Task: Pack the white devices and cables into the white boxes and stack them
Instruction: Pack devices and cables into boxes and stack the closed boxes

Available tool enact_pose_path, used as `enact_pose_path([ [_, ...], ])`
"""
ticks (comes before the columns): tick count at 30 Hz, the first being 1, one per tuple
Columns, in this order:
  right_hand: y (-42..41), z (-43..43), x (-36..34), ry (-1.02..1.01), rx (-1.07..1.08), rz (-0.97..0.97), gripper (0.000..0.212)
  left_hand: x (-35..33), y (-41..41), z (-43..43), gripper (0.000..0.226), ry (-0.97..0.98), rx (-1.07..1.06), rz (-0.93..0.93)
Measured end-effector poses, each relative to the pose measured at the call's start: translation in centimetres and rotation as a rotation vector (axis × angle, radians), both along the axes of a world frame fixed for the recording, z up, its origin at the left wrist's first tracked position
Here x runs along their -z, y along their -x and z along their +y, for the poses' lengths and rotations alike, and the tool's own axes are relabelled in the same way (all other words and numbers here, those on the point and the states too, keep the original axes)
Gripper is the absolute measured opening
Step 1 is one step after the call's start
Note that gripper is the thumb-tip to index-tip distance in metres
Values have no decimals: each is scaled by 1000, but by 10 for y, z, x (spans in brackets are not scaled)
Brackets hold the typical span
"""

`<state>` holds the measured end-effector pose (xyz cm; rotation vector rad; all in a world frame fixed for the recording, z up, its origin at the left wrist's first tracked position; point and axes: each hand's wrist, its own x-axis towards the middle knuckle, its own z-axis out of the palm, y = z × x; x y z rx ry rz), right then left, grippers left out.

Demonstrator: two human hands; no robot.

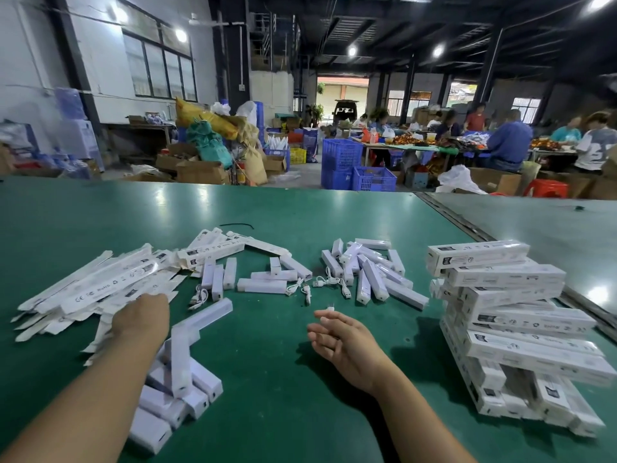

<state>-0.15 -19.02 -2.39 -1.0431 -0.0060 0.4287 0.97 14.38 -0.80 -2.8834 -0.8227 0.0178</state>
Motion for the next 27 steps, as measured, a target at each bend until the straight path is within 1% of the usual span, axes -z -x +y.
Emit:
enact_pose_path([
  [4, 1, -1, 1, -9, -6, 3, 14, -11, 1, -4, 26, -119, 61, -20],
  [7, 1, -3, 2, -14, -18, -5, 16, -16, 1, -8, 20, -170, 83, -68],
  [13, 0, -2, 1, -17, -35, -10, 13, -33, -7, -31, 25, -243, 106, -157],
  [17, 1, -3, 1, -13, -42, -15, 13, -52, -24, -62, 35, -148, 171, -335],
  [20, 1, -3, 1, -13, -55, -37, 16, -66, -35, -89, 39, -90, 269, -446],
  [21, 1, -3, 1, -9, -59, -42, 17, -69, -36, -97, 34, -32, 290, -477],
  [23, 1, -3, 1, 5, -60, -49, 19, -68, -37, -116, 10, 176, 301, -551],
  [24, 2, -2, 0, 15, -62, -56, 20, -66, -36, -126, 12, 338, 296, -585],
  [26, 3, 0, -1, 32, -75, -76, 26, -59, -26, -148, 40, 697, 312, -581],
  [27, 4, 1, -2, 38, -83, -89, 32, -55, -19, -159, 47, 842, 335, -568],
])
